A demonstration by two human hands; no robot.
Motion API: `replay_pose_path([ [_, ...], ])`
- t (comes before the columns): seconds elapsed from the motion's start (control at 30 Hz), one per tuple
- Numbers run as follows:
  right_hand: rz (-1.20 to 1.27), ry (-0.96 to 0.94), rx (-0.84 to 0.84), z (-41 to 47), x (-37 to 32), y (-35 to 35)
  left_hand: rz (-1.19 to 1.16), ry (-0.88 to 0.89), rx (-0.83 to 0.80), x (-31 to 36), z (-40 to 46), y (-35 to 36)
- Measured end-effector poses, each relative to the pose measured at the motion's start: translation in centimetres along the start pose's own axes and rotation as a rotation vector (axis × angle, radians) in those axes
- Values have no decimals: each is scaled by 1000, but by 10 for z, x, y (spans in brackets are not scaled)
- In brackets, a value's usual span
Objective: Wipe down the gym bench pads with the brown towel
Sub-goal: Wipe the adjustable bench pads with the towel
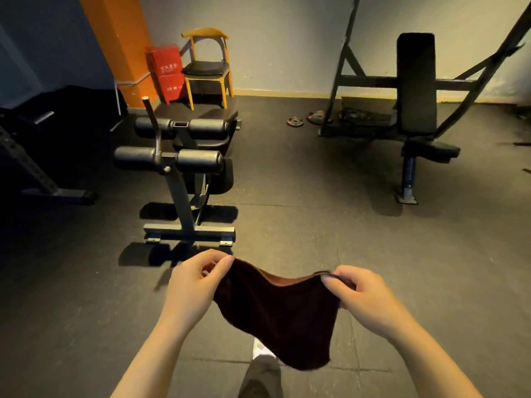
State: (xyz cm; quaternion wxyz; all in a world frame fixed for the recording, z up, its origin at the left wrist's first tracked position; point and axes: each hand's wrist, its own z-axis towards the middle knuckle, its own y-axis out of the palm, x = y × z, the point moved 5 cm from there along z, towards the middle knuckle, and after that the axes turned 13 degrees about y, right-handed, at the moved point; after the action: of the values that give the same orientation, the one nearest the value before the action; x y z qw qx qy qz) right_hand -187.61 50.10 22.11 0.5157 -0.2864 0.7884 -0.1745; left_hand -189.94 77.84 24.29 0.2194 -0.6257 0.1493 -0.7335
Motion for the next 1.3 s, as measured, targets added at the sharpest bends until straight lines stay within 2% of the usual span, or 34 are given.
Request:
replay_pose_path([
  [0.07,174,48,-115,37,-20,-5,-124,-128,24,-23,44,17],
  [0.17,555,227,-253,95,-46,-14,-294,-361,69,-49,110,35],
  [0.23,660,298,-192,133,-59,-29,-349,-442,70,-54,154,43],
  [0.3,714,356,-60,167,-67,-48,-375,-485,49,-55,195,56],
  [0.37,730,386,42,198,-68,-68,-407,-503,13,-49,232,77],
  [0.47,679,326,108,248,-78,-92,-494,-549,-76,-33,285,125],
  [0.63,348,55,118,339,-104,-122,-731,-686,-34,-5,379,208],
  [0.73,181,-21,162,395,-104,-153,-721,-660,-33,5,439,246],
  [0.97,-9,-98,126,533,-106,-255,-712,-583,-81,45,585,322],
  [1.2,126,-56,243,656,-100,-344,-772,-496,-194,60,713,391],
  [1.3,113,-23,193,718,-103,-384,-615,-309,-301,47,785,414],
])
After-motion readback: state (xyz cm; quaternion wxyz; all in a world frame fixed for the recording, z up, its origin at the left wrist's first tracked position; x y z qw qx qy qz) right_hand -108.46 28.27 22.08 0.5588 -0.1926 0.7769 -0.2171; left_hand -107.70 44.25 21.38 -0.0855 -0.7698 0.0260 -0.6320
